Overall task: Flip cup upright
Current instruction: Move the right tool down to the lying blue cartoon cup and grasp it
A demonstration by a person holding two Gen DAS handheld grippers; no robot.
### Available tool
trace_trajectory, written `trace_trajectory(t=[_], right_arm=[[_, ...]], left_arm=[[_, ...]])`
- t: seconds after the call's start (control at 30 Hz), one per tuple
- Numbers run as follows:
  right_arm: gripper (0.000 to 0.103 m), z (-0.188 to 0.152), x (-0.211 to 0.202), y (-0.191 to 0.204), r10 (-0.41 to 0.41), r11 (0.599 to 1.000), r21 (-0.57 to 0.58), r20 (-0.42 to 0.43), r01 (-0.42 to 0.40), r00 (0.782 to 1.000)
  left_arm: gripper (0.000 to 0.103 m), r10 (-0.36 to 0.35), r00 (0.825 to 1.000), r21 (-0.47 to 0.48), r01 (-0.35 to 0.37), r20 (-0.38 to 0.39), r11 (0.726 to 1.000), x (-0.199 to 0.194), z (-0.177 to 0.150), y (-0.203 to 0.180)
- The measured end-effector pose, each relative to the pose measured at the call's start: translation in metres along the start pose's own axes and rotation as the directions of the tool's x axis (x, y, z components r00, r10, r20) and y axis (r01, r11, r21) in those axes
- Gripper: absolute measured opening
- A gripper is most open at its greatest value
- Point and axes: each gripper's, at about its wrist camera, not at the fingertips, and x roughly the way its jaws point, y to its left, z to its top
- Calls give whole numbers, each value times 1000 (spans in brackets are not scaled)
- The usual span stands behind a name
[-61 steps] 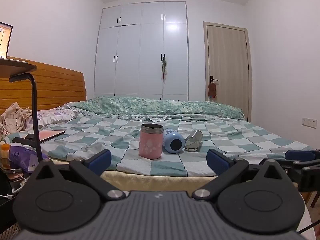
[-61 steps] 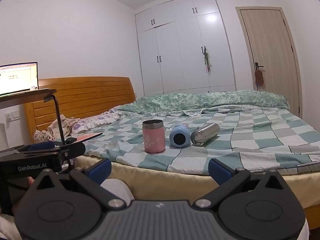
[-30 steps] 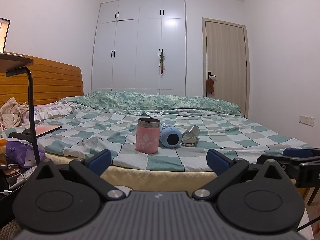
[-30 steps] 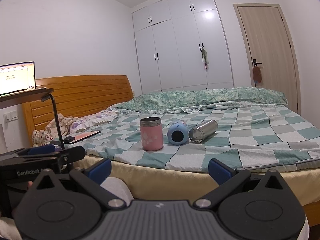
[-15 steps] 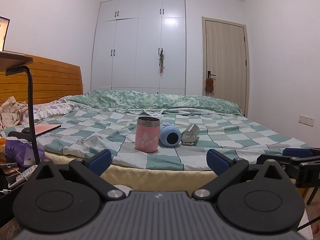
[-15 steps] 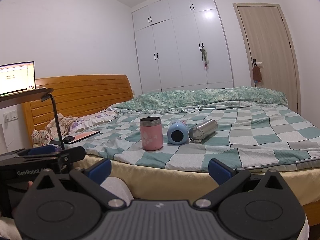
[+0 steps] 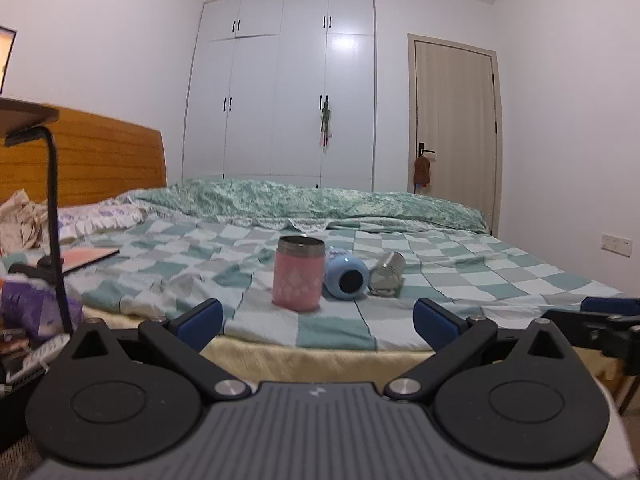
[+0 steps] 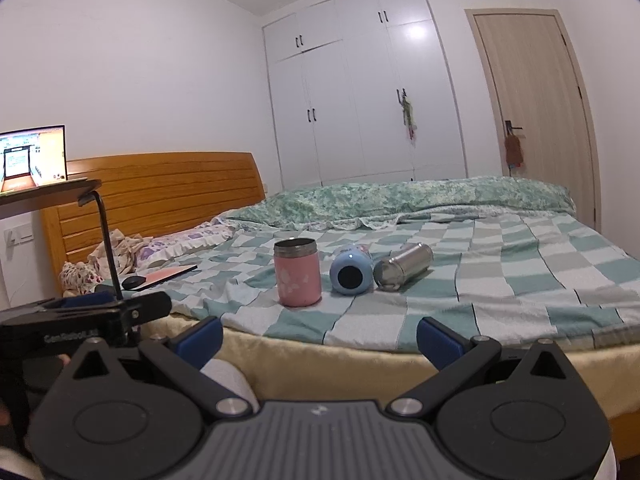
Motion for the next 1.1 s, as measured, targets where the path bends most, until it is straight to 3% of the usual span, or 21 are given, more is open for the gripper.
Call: trace_trajectory(t=[0.2,0.33,0.5,0.63,0.8,0.87,0.97,1.1], right_arm=[[103,18,54,-14,10,999,-51,-21,-11,1000],[103,39,88,-22,10,997,-79,-24,-12,1000],[103,75,131,-44,3,997,-79,-20,-4,1000],[103,105,163,-69,-6,999,-49,-14,6,1000],[103,137,217,-100,-100,992,-82,-16,98,995],[103,149,243,-113,-124,991,-58,-36,122,992],[103,163,280,-131,-97,995,-14,-68,96,993],[103,180,335,-146,-22,1000,18,-136,24,991]], left_arm=[[103,47,998,-101,-50,-32,994,53,10,7],[103,12,998,-155,-21,-60,988,82,25,9],[103,-45,998,-118,39,-51,992,124,52,-7],[103,-111,991,-50,108,-75,993,172,75,-28],[103,-130,991,190,130,-11,973,247,96,-60],[103,-156,986,184,164,-58,969,283,102,-66],[103,-225,956,139,252,-187,958,339,108,-74],[103,-218,933,120,260,-286,958,390,99,-74]])
